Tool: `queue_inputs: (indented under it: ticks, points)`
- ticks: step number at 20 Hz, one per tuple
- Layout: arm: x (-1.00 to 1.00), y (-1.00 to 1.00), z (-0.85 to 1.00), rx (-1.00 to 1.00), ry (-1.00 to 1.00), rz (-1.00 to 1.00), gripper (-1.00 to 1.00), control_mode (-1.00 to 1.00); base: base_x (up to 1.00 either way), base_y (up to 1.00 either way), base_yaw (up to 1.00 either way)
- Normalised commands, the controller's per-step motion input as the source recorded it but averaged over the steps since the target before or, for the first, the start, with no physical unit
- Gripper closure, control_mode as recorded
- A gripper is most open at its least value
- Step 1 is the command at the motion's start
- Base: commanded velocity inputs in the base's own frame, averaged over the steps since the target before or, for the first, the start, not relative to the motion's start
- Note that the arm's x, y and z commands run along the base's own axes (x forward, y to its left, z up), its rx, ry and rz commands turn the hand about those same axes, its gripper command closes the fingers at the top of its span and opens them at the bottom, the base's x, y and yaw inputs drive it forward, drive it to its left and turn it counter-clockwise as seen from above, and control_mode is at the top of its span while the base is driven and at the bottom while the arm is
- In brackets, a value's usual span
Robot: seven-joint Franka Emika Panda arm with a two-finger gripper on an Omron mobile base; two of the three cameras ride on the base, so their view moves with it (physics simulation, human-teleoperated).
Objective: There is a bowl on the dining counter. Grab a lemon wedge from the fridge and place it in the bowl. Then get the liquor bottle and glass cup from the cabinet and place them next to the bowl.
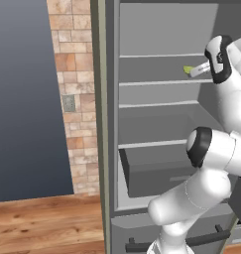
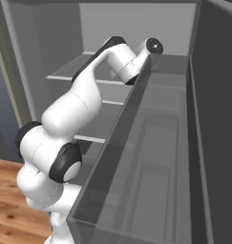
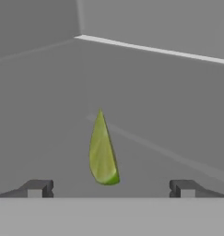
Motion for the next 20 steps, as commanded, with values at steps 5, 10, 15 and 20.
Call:
queue_inputs:
  ticks: [5, 10, 15, 20]
  points:
    - [0.2, 0.05, 0.0, 0.0, 0.0, 0.02, -1.0, -1.0, 0.0, 0.0, 0.0]
    - [0.12, 0.08, -0.02, 0.0, 0.0, 0.03, -1.0, -1.0, 0.0, 0.0, 0.0]
    - [0.0, 0.25, -0.25, 0.0, 0.01, 0.07, -1.0, -1.0, 0.0, 0.0, 0.0]
    - [0.0, 0.22, -0.26, 0.0, 0.03, 0.08, 1.0, -1.0, 0.0, 0.0, 0.0]
